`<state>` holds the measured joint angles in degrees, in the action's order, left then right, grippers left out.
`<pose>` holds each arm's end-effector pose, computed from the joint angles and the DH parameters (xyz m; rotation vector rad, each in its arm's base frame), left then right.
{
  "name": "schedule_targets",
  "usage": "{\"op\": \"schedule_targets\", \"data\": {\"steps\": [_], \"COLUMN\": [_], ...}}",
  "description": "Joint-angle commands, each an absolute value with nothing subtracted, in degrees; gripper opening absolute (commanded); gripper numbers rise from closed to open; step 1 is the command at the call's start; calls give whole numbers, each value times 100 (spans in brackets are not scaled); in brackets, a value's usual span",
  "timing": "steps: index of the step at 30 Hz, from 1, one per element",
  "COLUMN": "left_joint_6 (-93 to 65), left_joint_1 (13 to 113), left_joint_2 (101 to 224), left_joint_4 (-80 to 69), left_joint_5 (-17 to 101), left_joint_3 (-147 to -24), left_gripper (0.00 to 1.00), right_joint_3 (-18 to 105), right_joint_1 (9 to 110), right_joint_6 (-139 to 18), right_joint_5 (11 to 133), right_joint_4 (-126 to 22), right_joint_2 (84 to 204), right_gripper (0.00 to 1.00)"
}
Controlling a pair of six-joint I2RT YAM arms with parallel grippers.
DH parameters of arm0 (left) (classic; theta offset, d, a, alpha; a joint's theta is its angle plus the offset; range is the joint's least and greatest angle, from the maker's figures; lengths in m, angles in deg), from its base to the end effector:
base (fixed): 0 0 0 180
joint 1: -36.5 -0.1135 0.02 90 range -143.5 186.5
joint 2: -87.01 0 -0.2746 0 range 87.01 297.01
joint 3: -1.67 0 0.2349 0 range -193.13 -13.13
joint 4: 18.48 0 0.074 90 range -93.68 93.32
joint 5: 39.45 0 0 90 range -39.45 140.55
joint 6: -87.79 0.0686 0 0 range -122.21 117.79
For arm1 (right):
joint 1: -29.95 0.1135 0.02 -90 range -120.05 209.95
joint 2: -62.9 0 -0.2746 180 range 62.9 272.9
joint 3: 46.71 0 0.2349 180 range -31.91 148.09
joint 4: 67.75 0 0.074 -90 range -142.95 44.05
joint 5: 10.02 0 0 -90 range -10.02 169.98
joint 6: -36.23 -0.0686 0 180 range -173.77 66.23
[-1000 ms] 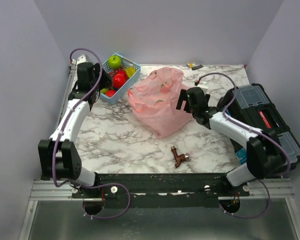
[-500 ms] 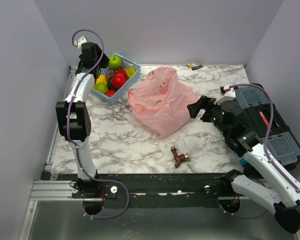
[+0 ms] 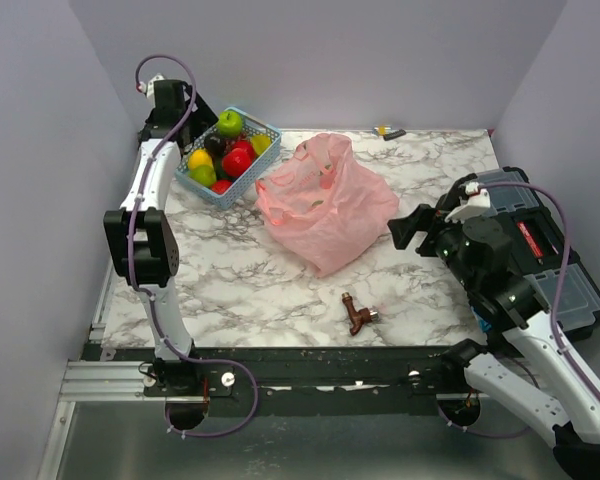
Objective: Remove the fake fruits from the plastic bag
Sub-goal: Place the fake fruit in the bin, then reset both arms
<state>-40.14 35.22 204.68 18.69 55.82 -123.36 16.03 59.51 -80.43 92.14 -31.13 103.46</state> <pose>0.5037 0.0176 0.3160 -0.7578 1.9606 -0.2911 0.1511 0.0691 0.3456 0.1053 1.8428 0.4990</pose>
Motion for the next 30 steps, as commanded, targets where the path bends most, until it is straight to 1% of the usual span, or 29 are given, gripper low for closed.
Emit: {"op": "schedule_targets", "data": {"steps": [1,6,10,14,17,21,24,30], "left_joint_6": [-4223,-4505,-4262,-4074,-3721,-3260,-3091,-2966], "left_joint_1": [3457,3566,3632,3758,3819,3822,3822,3826], "left_joint_2": [19242,17572,16318,14867,13675,12369,11467,10251], "left_joint_4": [2506,1766,1877,1654,1742,2046,2069,2052], "left_joint_5": [5180,4299,3827,3255,3331,3746,3782,3971], "left_joint_3": [-12290,-10626,-9910,-8962,-8389,-8069,-7858,-7636], "left_gripper": [99,99,99,98,98,98,98,98], "right_joint_3": [1787,1932,2092,2306,2493,2707,2883,3294], "right_joint_1": [5967,5974,5974,5974,5968,5971,5970,5974], "right_joint_6": [-7877,-7828,-7764,-7711,-7666,-7566,-7483,-7400], "right_joint_5": [9353,9482,9626,9763,9842,9929,10043,10228], "right_joint_4": [-2798,-2604,-2404,-2214,-2061,-1934,-1870,-1598], "right_joint_2": [10219,10143,10049,9977,9876,9617,9410,9177], "right_gripper": [100,100,100,100,100,100,100,100]}}
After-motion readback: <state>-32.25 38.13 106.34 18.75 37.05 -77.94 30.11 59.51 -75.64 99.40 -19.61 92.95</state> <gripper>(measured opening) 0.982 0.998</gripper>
